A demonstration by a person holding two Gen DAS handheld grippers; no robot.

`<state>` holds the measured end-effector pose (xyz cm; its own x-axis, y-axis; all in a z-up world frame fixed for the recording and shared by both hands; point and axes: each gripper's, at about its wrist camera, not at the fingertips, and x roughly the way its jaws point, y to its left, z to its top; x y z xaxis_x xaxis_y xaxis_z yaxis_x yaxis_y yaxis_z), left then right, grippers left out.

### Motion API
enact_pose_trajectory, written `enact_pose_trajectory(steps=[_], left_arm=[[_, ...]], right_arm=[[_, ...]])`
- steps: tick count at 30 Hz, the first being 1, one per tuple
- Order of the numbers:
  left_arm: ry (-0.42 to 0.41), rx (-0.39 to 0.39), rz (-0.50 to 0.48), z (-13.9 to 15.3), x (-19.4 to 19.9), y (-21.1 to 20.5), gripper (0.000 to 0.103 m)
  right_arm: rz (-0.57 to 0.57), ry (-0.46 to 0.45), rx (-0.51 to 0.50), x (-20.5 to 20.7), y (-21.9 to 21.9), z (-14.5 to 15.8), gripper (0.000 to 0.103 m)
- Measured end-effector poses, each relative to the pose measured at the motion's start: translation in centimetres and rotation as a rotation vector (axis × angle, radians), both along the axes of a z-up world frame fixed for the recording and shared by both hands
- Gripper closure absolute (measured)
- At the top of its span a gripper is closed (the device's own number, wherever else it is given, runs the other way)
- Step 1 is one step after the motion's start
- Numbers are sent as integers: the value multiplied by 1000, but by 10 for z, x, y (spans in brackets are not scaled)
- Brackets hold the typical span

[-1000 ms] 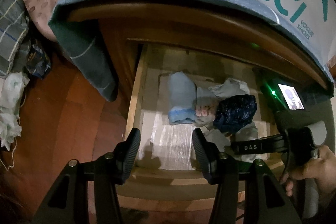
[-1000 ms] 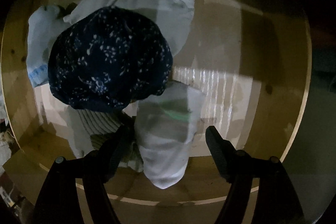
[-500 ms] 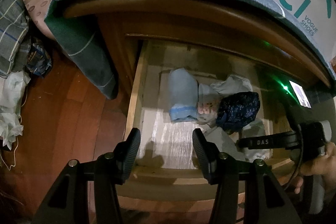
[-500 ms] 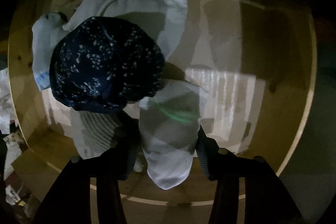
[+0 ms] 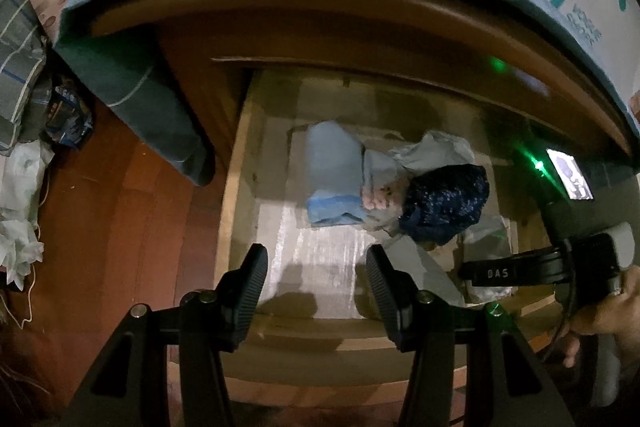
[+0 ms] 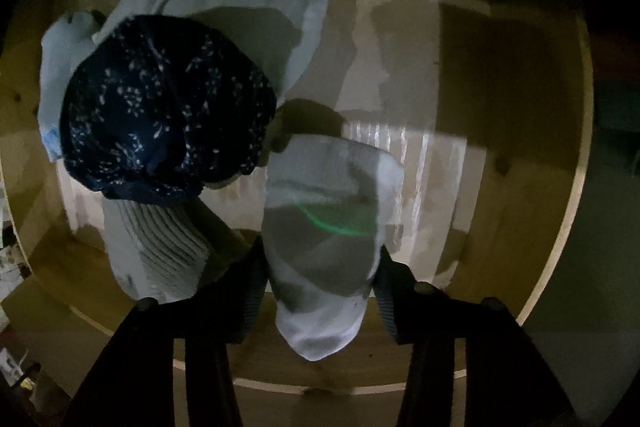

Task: Take underwear out of drawer
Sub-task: 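Reach the right tool down to the white sock while the left tool approaches the drawer, then grasp the white sock with the right tool while the left tool grasps grey knit cloth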

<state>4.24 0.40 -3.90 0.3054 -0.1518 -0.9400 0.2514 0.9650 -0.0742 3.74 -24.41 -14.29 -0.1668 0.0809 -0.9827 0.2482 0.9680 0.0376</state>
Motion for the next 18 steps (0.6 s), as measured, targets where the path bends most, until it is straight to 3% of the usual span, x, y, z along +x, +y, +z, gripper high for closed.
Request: enact_pose_trajectory(steps=[4,11,14,18], left_arm=[[20,11,-24,-6,-3,-12,50],[111,-21,-48,-22,-1,-27,47],[148,-47,-52,-27,-2,-33,41],[217,-65,-50,-35,-1,-39,36]], right_arm=[[-12,-96,-11,-12,-7,24,62],[-110,-295,94,-55,-30,68,62],[-121,-338,90,-70,-52,64,62],[-117,-375,82,-65,-50,66,62]])
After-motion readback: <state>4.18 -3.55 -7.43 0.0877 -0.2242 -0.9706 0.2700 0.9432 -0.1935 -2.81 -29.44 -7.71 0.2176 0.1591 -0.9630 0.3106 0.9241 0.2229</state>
